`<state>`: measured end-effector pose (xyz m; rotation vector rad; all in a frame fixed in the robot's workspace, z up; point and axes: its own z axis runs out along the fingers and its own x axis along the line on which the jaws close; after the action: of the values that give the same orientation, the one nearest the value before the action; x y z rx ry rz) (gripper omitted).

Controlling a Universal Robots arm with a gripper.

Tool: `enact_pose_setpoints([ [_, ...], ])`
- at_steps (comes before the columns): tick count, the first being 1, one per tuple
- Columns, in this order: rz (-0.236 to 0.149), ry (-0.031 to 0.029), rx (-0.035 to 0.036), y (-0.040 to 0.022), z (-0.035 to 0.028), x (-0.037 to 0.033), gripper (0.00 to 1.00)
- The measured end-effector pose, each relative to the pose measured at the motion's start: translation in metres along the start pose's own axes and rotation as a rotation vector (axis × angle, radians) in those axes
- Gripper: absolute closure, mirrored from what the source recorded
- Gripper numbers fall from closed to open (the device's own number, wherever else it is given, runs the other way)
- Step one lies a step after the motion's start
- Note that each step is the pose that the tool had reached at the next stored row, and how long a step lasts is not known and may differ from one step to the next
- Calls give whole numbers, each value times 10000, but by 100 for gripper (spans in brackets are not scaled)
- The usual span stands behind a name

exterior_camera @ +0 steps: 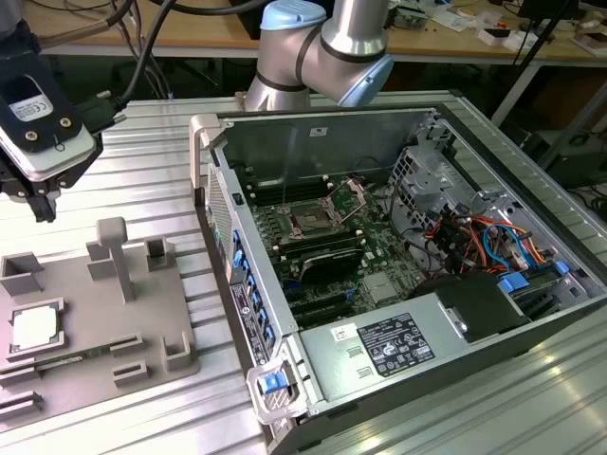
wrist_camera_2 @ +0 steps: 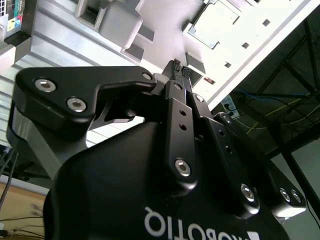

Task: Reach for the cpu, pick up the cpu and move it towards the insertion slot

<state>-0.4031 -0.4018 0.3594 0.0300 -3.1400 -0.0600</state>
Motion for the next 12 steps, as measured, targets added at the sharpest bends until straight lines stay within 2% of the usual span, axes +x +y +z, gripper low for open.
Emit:
enact_pose_setpoints([
  [5,0,0,0,1,0,56,89],
  [12,0,1,0,4,2,208,89],
])
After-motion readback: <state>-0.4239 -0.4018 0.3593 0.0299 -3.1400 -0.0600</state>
